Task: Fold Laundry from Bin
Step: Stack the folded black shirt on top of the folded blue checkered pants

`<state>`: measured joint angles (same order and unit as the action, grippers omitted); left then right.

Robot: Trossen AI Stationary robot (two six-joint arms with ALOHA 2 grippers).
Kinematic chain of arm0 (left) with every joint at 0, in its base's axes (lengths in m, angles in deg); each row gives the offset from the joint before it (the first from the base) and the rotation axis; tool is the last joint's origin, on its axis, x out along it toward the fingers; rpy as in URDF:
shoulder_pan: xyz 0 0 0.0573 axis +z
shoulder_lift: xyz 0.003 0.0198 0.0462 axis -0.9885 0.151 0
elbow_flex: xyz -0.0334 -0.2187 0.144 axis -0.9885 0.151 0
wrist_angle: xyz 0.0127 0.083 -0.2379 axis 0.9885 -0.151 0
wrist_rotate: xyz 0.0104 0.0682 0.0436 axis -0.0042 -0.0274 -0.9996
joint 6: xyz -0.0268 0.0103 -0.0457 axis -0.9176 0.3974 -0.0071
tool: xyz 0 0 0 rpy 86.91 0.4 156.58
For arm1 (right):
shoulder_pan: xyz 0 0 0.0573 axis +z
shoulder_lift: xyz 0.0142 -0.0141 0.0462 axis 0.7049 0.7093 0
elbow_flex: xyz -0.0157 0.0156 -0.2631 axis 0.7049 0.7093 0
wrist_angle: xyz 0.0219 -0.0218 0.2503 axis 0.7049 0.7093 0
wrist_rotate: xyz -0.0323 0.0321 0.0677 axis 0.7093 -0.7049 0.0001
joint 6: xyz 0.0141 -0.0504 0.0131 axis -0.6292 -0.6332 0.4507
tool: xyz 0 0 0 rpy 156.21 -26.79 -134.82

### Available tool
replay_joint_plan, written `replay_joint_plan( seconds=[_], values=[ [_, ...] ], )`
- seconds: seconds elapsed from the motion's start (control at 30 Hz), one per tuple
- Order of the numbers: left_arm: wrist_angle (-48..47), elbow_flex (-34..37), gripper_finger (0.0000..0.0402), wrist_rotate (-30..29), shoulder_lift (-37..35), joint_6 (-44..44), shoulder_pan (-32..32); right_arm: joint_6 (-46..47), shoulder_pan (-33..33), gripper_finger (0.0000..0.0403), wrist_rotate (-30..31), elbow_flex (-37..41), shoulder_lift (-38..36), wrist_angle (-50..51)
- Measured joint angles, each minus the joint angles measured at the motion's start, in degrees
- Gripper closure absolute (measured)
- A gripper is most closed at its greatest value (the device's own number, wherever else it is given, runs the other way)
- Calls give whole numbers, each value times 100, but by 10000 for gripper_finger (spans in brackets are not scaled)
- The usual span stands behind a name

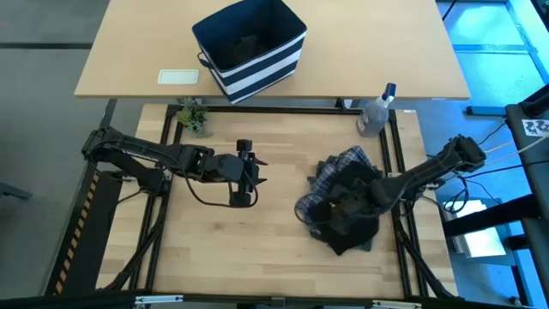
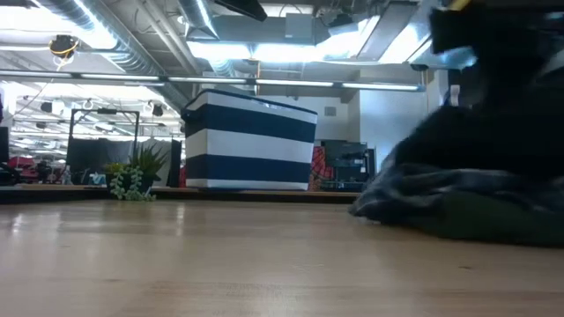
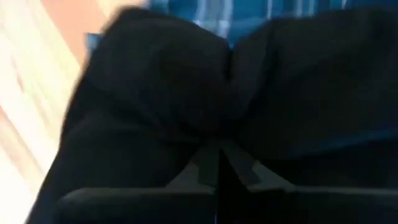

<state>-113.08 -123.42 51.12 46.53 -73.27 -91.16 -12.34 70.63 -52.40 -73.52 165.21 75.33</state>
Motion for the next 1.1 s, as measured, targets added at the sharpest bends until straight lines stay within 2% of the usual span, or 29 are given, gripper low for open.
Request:
replay_joint_plan(
  seconds=[0.2, 0.3, 0.4, 0.53, 0.6, 0.67, 0.93, 1.1],
  values=[
    [-4, 0, 202, 0, 0, 2, 0, 760, 626, 402, -958, -2, -204, 1138],
    [-2, 0, 202, 0, 0, 2, 0, 1096, 945, 403, -906, -2, -431, 1343],
    [0, 0, 202, 0, 0, 2, 0, 1292, 1211, 403, -154, -173, -713, 1180],
    [2, 0, 202, 0, 0, 0, 0, 1158, 1414, 403, 1494, -455, -1040, 796],
    [6, 0, 202, 0, 0, -2, 0, 973, 1359, 403, 2128, -481, -1125, 554],
    [12, 0, 202, 0, 0, -4, 0, 669, 1133, 403, 2261, -476, -1117, 329],
    [48, 0, 202, 2, 0, -14, 0, -814, 3, 403, 1697, -472, -399, -535],
    [46, 0, 202, 164, 0, -227, 0, -1249, -593, 403, 1437, -468, 110, -618]
  ],
)
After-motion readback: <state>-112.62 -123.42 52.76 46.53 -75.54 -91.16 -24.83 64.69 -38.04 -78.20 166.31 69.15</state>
